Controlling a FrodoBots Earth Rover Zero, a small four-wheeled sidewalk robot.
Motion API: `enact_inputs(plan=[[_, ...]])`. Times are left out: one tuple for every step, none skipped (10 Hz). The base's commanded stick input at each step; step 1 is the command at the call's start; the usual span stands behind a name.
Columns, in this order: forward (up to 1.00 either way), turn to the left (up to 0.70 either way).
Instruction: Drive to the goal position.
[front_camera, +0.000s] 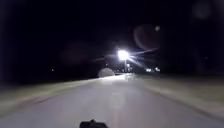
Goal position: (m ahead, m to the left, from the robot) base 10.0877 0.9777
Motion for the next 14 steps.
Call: enact_inputs(plan=[[1.00, 0.00], [1.00, 0.00], [1.00, 0.00], [1.00, 0.00], [1.00, 0.00], [1.00, 0.00], [1.00, 0.00], [1.00, 0.00], [1.00, 0.00], [1.00, 0.00], [1.00, 0.00], [1.00, 0.00], [1.00, 0.00], [1.00, 0.00]])
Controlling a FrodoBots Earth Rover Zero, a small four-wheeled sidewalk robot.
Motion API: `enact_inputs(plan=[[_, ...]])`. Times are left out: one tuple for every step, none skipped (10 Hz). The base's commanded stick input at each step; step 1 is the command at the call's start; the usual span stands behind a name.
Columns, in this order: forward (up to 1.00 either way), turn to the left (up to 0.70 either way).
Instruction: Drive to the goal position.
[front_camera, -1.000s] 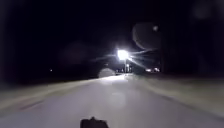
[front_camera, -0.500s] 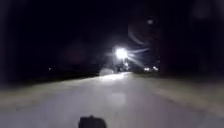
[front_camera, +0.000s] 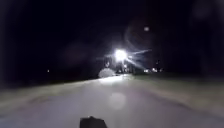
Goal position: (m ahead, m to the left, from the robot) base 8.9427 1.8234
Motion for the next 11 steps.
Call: enact_inputs(plan=[[1.00, 0.00], [1.00, 0.00], [1.00, 0.00], [1.00, 0.00], [1.00, 0.00], [1.00, 0.00], [1.00, 0.00], [1.00, 0.00], [1.00, 0.00], [1.00, 0.00], [1.00, 0.00]])
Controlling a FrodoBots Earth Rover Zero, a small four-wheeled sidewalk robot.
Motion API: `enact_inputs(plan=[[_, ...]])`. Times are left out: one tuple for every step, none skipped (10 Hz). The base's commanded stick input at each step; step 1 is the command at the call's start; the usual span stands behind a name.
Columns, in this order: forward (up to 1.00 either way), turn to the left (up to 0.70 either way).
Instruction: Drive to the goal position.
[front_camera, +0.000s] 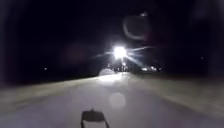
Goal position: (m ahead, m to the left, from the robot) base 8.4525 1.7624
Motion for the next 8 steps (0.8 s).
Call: enact_inputs(plan=[[1.00, 0.00], [1.00, 0.00], [1.00, 0.00], [1.00, 0.00], [1.00, 0.00], [1.00, 0.00], [1.00, 0.00], [1.00, 0.00]])
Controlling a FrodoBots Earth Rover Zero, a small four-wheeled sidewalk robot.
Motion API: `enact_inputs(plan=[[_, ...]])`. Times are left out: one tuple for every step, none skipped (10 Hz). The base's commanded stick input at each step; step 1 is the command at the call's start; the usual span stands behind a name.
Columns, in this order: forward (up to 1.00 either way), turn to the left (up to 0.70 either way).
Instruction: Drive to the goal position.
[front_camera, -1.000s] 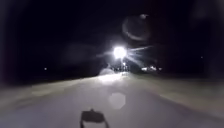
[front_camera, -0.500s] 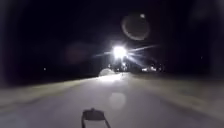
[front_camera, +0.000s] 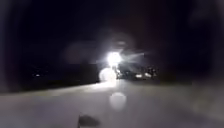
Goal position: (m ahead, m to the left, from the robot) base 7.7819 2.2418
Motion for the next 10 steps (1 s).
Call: enact_inputs(plan=[[1.00, 0.00], [1.00, 0.00], [1.00, 0.00], [1.00, 0.00], [1.00, 0.00], [1.00, 0.00], [1.00, 0.00], [1.00, 0.00], [1.00, 0.00], [1.00, 0.00]])
